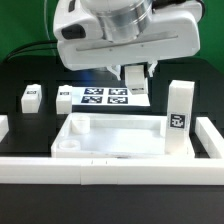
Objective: Assemble desk
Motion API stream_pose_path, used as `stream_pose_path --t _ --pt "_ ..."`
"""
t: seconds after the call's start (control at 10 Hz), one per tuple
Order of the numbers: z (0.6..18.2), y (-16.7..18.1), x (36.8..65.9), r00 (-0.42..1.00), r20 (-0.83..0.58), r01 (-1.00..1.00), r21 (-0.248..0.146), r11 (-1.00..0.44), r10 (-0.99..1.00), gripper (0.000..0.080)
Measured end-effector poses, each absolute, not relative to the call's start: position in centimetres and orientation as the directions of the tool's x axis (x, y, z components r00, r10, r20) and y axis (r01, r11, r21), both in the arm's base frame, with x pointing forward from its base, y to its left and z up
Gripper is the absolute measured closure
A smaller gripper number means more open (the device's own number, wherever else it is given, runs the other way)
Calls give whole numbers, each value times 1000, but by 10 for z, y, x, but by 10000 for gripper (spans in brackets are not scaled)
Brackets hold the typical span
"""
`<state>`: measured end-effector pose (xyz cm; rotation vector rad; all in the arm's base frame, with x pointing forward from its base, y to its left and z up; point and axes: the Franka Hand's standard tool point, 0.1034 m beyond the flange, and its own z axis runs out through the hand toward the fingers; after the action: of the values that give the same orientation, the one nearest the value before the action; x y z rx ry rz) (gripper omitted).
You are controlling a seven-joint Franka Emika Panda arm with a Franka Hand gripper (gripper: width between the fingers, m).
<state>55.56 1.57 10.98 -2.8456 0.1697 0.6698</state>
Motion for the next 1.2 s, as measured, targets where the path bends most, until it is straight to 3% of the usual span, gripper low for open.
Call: stream_pose_path --t 0.4,0.6,0.8,0.9,1.2 --pt "150 -9 601 991 -130 -7 -180 -984 17 511" --pt "147 -16 611 998 57 -19 -144 -989 -28 511" --pt "151 -34 607 978 132 -143 -155 -978 -164 511" --pt "155 -48 602 956 121 -244 -172 -954 -266 511" --pt "147 -58 593 942 128 -289 -162 -943 -311 511"
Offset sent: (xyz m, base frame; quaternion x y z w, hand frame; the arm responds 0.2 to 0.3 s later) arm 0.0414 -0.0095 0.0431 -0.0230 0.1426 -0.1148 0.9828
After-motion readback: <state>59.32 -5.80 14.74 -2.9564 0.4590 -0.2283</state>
